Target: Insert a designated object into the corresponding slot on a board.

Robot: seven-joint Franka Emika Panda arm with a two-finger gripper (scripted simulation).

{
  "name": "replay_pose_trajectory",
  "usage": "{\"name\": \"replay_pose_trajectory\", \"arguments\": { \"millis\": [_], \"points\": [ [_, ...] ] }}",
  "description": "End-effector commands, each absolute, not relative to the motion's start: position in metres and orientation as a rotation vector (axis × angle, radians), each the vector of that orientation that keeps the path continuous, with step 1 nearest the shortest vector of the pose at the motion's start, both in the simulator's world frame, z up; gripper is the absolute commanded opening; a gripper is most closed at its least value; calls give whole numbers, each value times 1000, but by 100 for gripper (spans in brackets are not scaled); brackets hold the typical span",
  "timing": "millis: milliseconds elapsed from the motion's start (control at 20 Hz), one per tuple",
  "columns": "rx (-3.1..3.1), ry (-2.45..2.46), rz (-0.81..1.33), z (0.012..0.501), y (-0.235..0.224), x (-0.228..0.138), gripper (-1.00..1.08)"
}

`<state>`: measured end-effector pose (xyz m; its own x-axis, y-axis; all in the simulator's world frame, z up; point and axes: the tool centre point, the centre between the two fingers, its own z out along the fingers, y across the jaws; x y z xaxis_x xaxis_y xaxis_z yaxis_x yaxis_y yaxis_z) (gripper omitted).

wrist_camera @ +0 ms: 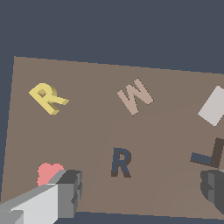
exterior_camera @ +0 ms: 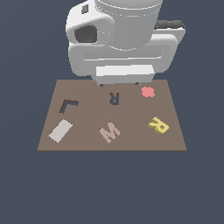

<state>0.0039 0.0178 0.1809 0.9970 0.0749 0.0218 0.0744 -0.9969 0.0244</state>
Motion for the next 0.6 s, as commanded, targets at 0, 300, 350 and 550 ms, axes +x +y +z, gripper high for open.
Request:
{"name": "replay_pose_trajectory", "arguments": {
  "millis": [0, 300, 350, 550],
  "points": [
    [3116, 116, 35, 181, 18, 4, 100],
    [3115, 167, 34, 175, 22, 9, 100],
    [3114, 185, 34, 173, 24, 11, 100],
    [3109, 289, 31, 162, 33, 20, 100]
  ]
}}
